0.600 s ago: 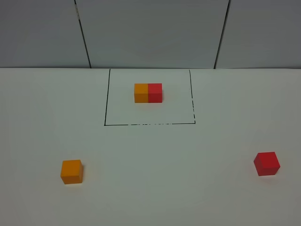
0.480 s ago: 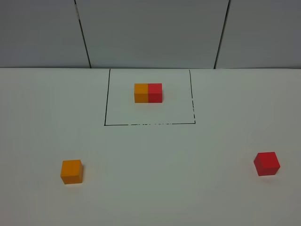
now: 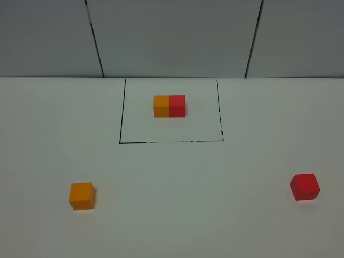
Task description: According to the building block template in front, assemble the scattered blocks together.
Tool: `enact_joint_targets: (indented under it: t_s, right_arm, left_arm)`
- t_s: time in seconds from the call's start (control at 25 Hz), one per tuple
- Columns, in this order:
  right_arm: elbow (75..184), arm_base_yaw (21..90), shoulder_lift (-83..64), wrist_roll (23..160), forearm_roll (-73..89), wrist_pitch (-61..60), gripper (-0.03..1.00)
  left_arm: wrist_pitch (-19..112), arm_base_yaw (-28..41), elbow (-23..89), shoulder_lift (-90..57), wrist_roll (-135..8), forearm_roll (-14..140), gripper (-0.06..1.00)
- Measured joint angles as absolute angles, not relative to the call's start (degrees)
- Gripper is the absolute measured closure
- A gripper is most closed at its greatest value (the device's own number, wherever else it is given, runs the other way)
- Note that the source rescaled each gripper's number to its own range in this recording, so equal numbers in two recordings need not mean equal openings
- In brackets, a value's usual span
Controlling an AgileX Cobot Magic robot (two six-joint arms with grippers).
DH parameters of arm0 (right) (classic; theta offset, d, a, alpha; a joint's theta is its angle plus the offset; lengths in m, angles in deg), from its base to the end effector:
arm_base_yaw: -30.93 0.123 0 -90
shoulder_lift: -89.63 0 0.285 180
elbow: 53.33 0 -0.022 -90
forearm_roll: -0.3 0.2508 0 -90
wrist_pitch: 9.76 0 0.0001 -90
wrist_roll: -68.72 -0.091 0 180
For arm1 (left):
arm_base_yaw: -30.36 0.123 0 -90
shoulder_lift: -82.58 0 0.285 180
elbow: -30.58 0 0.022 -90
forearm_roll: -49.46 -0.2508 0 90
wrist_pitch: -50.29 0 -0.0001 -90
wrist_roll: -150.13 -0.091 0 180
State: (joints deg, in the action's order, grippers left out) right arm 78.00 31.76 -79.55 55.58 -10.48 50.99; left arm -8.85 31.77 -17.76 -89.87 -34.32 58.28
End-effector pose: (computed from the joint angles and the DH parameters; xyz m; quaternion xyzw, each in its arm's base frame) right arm 0.0030 -0.0148 0.2781 0.0936 0.8581 -0.0329 0.5037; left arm -0.0050 -0.0121 0.2815 0.0245 0.8407 -0.0494 0.5387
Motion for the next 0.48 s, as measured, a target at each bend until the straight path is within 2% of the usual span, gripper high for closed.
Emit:
enact_joint_targets:
  t_s: [0.48]
  right_arm:
    - [78.0,31.76,-79.55,55.58,-10.48,50.99,0.54]
  left_arm:
    - [-8.85,31.77,-17.76,-89.87,-34.32,58.28,0.12]
